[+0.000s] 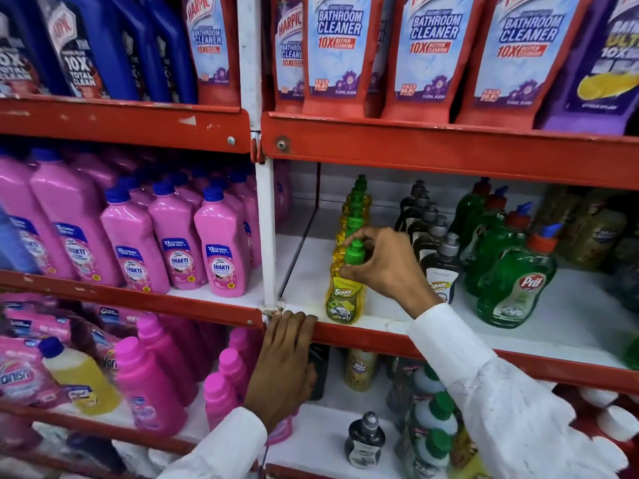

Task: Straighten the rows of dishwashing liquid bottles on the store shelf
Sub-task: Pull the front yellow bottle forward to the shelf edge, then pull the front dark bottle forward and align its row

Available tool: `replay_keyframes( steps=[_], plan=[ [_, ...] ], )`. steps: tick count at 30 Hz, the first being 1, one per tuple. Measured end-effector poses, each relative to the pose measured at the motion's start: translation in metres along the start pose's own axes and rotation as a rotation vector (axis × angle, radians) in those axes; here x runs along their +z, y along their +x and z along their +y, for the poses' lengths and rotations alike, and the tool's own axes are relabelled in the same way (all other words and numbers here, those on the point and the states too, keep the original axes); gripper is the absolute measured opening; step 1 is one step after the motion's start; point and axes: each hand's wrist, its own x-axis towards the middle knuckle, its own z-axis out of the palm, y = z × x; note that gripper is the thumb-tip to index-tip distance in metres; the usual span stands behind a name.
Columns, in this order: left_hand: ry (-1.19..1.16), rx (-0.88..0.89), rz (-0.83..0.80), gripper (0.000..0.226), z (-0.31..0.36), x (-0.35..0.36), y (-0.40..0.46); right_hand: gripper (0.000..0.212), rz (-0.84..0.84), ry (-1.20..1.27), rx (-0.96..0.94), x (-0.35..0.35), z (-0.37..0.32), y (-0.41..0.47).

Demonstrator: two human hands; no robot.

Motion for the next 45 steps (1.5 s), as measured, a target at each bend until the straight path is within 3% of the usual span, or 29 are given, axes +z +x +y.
replay_keyframes(
  steps=[12,16,20,23,30,34,36,39,45],
  plan=[
    [0.024,-0.019,-0.004,0.084,0.006,0.000,-0.001,0.051,-0.077,-0.023,-0.004,0.006,-0.004,0.008],
    [0.002,-0.009,0.037,0.078,0.010,-0.004,-0.001,0.060,-0.022,-0.032,-0.043,-0.010,-0.003,-0.006],
    [-0.052,0.069,0.135,0.069,0.024,-0.003,0.001,0.038,0.174,0.014,-0.122,-0.029,0.016,-0.060],
    [-0.105,0.217,0.194,0.060,0.045,0.002,0.004,0.022,0.224,0.072,-0.019,-0.025,0.050,-0.113],
    [-0.154,0.404,0.182,0.057,0.090,0.007,0.044,0.013,-0.058,-0.039,0.281,0.057,0.144,-0.169],
    [-0.133,0.405,0.045,0.062,0.095,0.012,0.061,0.031,-0.177,-0.042,0.350,0.103,0.166,-0.168],
    [-0.148,0.381,-0.003,0.061,0.096,0.013,0.063,0.040,-0.246,-0.067,0.340,0.120,0.176,-0.164],
    [-0.170,0.368,-0.030,0.060,0.096,0.010,0.062,0.030,-0.341,-0.166,0.288,0.133,0.187,-0.157],
    [-0.236,0.357,-0.047,0.064,0.093,0.011,0.061,0.022,-0.314,-0.120,0.299,0.111,0.180,-0.154]
  ],
)
